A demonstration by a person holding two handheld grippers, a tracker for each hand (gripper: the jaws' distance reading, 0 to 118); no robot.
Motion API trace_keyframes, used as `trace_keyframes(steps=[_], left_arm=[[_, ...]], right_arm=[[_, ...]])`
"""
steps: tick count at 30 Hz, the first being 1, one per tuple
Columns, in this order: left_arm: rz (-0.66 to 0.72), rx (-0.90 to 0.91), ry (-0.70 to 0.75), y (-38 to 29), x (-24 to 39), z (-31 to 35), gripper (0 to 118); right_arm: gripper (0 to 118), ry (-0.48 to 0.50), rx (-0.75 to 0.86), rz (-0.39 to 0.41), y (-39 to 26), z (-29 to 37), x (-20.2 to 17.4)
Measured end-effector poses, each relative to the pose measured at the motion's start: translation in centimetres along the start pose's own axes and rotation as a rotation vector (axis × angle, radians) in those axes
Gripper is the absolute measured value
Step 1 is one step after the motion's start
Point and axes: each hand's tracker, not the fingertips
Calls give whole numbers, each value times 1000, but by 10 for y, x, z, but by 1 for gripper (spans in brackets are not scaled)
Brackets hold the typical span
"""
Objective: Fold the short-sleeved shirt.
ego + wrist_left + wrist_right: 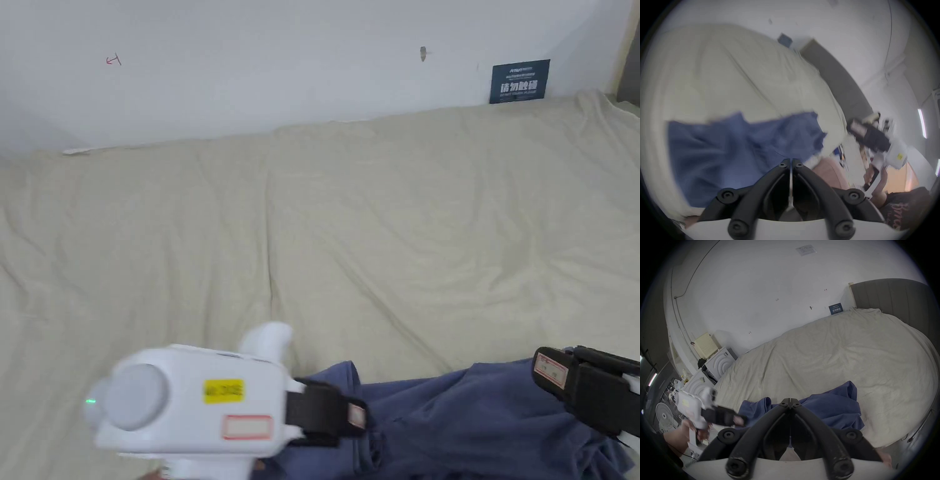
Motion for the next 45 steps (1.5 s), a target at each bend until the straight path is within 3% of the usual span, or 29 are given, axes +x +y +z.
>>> trace_keyframes(steps=[2, 3, 5, 6, 10, 19, 22, 26, 27, 28, 30, 32, 33, 39, 45], left_arm=[[21, 53, 126, 9, -33, 35, 7], [16, 74, 181, 9, -50, 48, 36], [63, 57, 205, 10, -91, 67, 109], [142, -17, 125, 6, -111, 68, 118], [347, -66, -73, -13, -169, 76, 117], [526, -48, -507, -22, -205, -5, 118], [479, -84, -505, -20, -195, -27, 118], [389, -116, -378, -19, -168, -30, 117], [417, -106, -330, -20, -160, -27, 106], [383, -75, -239, -14, -159, -19, 85], [242, -32, 5, -12, -136, -11, 16], [88, -91, 272, -11, -119, -14, 16], [107, -101, 144, -12, -109, -17, 16], [-62, -66, 436, 4, -63, 16, 16], [-258, -83, 990, 11, -55, 71, 16]], right_arm=[[0, -5, -1, 5, 2, -1, -2], [0, -6, -1, 6, 2, -1, -3], [0, -10, -5, 10, 2, -2, -5], [0, -12, -10, 16, 2, -3, -7], [0, -20, -48, 34, -1, -9, -16], [0, -16, -74, 31, -3, -14, -27], [0, -32, -85, 35, -4, -17, -26], [0, -37, -98, 34, -6, -18, -23], [0, -36, -97, 32, -6, -18, -22], [0, -34, -96, 30, -6, -18, -21], [0, -30, -94, 23, -6, -17, -20], [0, -23, -90, 15, -6, -16, -18], [0, -20, -89, 16, -5, -16, -18], [0, -1, -74, 16, -2, -14, -13], [0, 21, -60, 6, -2, -12, -3]])
